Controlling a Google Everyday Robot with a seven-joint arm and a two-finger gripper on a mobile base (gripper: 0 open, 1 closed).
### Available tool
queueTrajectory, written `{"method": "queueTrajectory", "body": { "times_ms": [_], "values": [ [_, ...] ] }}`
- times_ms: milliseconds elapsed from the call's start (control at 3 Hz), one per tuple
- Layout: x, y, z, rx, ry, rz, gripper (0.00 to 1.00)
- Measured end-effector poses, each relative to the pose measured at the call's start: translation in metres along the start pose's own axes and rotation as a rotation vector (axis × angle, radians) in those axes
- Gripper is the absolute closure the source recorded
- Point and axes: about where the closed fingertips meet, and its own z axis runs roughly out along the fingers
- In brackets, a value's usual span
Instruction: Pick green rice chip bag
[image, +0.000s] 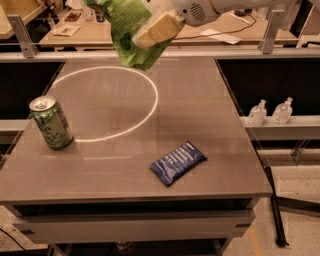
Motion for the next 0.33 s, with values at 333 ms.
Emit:
{"method": "queueTrajectory", "body": {
  "times_ms": [333],
  "values": [
    [-0.0045,-0.0075,0.0030,-0.054,-0.047,0.021,1.00]
  ]
}}
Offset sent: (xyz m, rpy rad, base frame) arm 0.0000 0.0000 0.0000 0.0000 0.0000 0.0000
